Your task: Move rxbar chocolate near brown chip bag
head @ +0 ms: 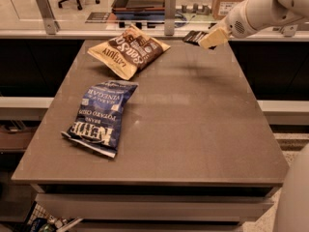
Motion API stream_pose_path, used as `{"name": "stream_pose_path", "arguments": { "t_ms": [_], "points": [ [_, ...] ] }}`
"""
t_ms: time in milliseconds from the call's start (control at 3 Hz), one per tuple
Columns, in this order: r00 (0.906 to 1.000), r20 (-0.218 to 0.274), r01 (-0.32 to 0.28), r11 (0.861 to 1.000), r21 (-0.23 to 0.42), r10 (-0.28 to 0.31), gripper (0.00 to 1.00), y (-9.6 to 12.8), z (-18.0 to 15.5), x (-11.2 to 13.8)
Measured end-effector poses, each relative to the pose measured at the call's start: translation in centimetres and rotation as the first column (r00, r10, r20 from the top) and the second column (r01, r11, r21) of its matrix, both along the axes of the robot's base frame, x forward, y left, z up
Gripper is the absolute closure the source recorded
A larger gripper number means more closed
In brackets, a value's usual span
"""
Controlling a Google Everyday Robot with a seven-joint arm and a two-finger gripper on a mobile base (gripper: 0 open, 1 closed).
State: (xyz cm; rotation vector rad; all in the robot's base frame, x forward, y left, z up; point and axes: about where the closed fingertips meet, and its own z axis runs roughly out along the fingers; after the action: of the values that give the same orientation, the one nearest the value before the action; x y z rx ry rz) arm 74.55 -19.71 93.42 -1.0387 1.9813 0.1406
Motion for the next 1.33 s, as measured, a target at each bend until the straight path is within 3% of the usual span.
{"name": "stream_pose_path", "arguments": {
  "t_ms": [1000, 1333],
  "points": [
    [0.9983, -0.058, 0.000, 0.999, -0.034, -0.002, 1.00, 6.4, -3.2, 3.2],
    [0.9982, -0.057, -0.021, 1.000, -0.008, 0.020, 1.00, 8.7, -3.9, 3.8]
  ]
}}
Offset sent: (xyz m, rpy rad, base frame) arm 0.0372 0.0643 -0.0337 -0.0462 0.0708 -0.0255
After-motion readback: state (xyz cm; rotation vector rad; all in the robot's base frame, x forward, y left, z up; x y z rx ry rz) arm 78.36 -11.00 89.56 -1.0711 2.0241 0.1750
